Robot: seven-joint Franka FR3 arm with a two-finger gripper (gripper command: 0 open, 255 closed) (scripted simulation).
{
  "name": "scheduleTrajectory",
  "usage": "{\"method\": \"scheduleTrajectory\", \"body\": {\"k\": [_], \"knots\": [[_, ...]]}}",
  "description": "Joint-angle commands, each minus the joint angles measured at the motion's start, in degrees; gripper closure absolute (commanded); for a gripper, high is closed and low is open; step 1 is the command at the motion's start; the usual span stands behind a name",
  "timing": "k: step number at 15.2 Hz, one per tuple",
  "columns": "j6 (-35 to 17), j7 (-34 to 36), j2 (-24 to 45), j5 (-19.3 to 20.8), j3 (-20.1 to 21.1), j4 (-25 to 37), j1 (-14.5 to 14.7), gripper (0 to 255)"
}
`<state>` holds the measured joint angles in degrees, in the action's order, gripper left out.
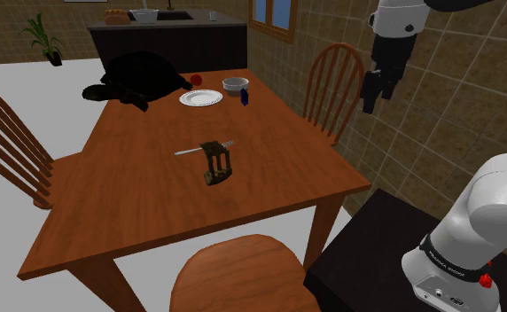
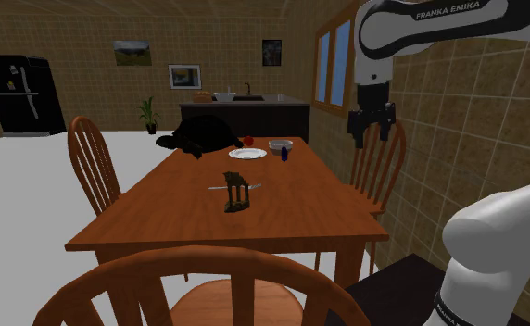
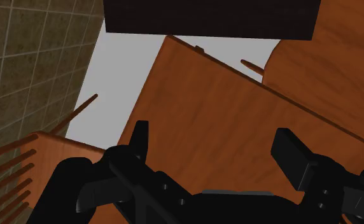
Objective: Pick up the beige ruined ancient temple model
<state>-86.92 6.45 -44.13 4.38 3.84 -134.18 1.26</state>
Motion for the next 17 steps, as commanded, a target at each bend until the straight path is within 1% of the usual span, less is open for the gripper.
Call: {"method": "scheduleTrajectory", "body": {"k": [1, 5, 9, 13, 17], "knots": [[0.0, 0.0, 0.0, 0.0, 0.0, 0.0, 0.0, 0], [-5.7, 3.8, 5.7, -0.6, 4.0, 1.3, 0.8, 0], [-10.8, 7.7, 12.2, -0.1, 7.9, 3.7, 1.3, 0], [-15.2, 12.0, 19.4, 1.6, 11.9, 7.4, 1.3, 0], [-18.4, 16.7, 27.1, 4.7, 15.7, 12.1, 1.3, 0]]}}
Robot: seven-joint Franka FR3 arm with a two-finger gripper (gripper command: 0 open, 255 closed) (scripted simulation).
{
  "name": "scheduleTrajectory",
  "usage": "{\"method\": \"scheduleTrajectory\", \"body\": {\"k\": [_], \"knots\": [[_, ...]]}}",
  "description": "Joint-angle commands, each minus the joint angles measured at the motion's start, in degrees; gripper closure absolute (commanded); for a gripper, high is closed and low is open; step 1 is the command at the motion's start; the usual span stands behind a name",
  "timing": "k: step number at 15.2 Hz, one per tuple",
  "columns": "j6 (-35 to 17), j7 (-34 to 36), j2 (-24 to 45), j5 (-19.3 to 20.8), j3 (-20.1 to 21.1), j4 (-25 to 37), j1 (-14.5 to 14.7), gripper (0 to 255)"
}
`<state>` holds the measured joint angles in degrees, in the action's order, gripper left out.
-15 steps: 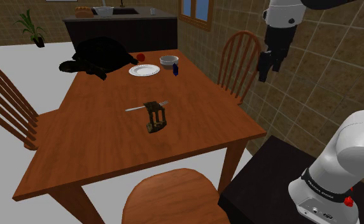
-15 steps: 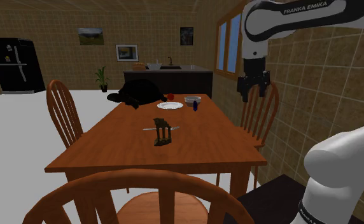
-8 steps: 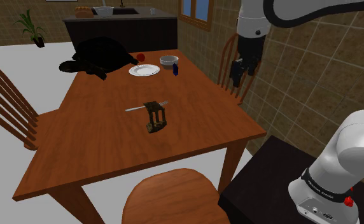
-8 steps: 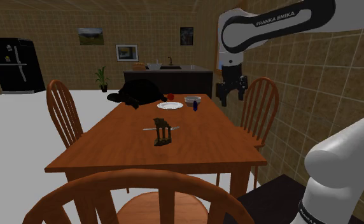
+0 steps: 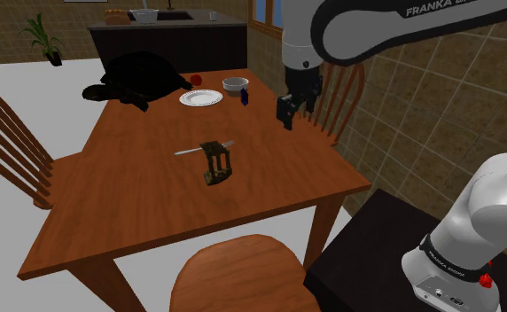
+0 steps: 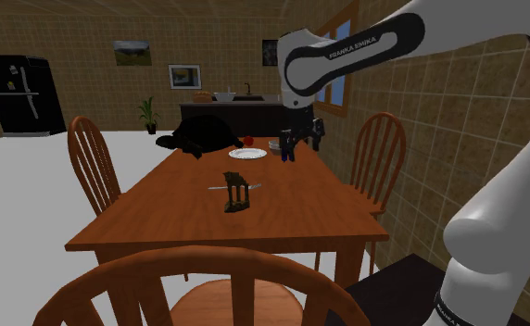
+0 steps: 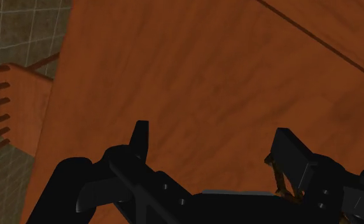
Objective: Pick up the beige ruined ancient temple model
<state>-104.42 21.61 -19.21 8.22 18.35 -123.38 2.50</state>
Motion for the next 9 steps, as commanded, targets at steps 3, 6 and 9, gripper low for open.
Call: {"method": "scheduleTrajectory", "body": {"k": [3, 6, 9], "knots": [[-2.4, 5.4, 8.4, 4.3, 3.8, 5.7, 0.1, 0], [-3.1, 9.3, 15.0, 8.4, 6.1, 10.8, 0.6, 0], [-2.8, 13.2, 22.0, 13.3, 7.7, 16.7, 1.9, 0]]}}
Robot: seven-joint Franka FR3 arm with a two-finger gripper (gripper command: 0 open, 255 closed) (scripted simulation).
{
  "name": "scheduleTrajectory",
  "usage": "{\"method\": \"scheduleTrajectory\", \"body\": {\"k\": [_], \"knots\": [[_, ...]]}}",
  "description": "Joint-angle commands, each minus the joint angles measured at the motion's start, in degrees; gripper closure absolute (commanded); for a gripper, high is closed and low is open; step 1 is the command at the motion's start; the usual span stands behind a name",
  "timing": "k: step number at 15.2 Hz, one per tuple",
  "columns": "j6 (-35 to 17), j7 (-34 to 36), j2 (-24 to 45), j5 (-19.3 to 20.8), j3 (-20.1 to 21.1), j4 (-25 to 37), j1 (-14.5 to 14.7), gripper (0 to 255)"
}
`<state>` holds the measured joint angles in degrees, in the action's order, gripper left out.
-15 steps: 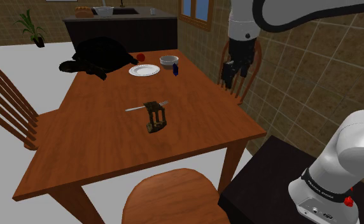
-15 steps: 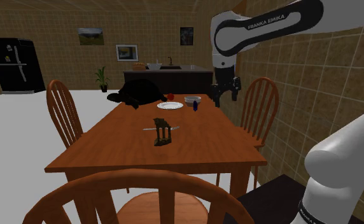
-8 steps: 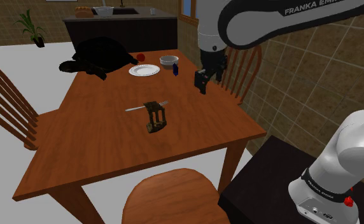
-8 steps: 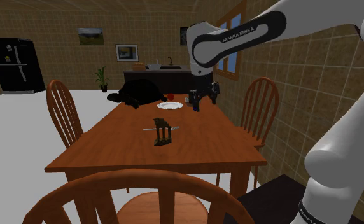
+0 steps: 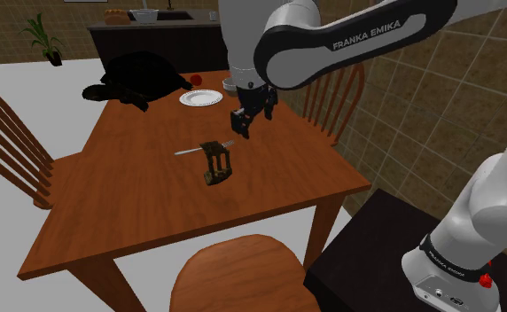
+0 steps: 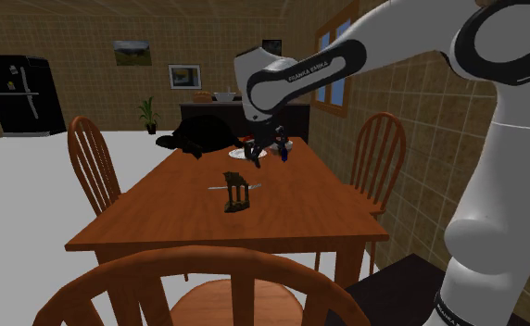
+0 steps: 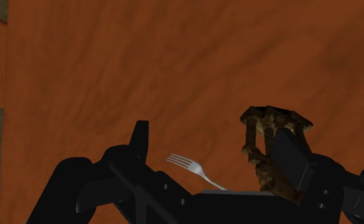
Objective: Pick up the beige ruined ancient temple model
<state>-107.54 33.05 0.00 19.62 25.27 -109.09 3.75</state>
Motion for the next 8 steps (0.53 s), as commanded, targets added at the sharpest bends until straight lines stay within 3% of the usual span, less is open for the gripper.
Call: {"method": "scheduleTrajectory", "body": {"k": [1, 8], "knots": [[0.6, 3.0, 5.2, 3.5, 1.2, 4.6, 1.2, 0], [4.9, 8.9, 22.4, 14.9, 1.3, 22.6, 8.1, 0]]}}
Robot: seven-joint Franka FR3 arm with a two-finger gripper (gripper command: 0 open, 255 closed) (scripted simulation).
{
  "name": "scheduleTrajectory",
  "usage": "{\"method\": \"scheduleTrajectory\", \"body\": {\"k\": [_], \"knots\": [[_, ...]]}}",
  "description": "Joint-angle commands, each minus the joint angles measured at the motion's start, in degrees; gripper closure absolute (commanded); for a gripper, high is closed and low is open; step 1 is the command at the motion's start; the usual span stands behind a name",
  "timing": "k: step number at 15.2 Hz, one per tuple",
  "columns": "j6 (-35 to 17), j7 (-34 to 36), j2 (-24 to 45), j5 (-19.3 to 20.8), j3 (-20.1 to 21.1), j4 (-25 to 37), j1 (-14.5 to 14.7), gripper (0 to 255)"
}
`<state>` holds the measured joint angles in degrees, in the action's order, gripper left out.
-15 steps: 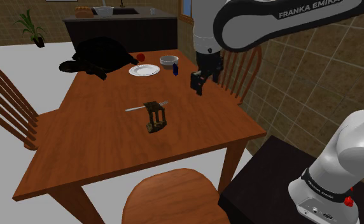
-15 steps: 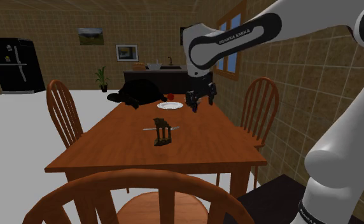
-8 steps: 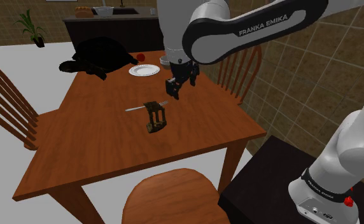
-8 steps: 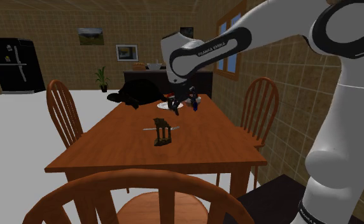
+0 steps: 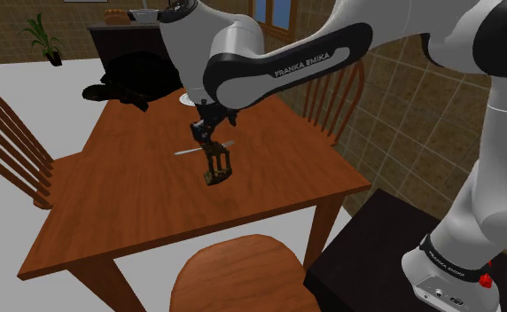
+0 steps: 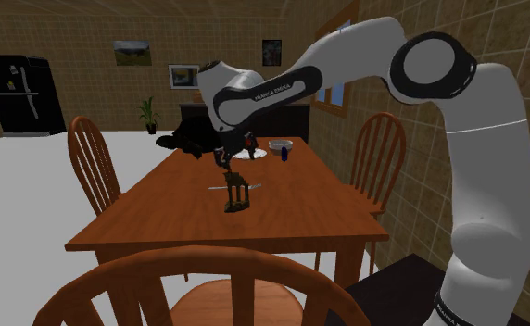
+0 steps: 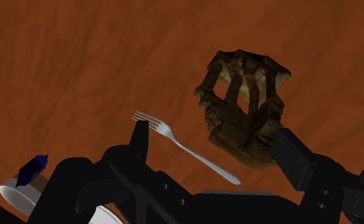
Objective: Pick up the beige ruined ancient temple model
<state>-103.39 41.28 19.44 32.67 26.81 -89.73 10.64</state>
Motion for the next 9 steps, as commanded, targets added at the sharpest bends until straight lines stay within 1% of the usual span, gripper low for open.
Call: {"method": "scheduleTrajectory", "body": {"k": [1, 2, 9], "knots": [[1.6, 1.0, 5.6, 3.3, -0.5, 6.3, 2.5, 0], [2.3, 1.2, 7.7, 4.4, -0.8, 8.9, 3.7, 0], [-1.8, 3.4, 8.7, 5.4, -1.3, 5.2, 3.4, 0]]}}
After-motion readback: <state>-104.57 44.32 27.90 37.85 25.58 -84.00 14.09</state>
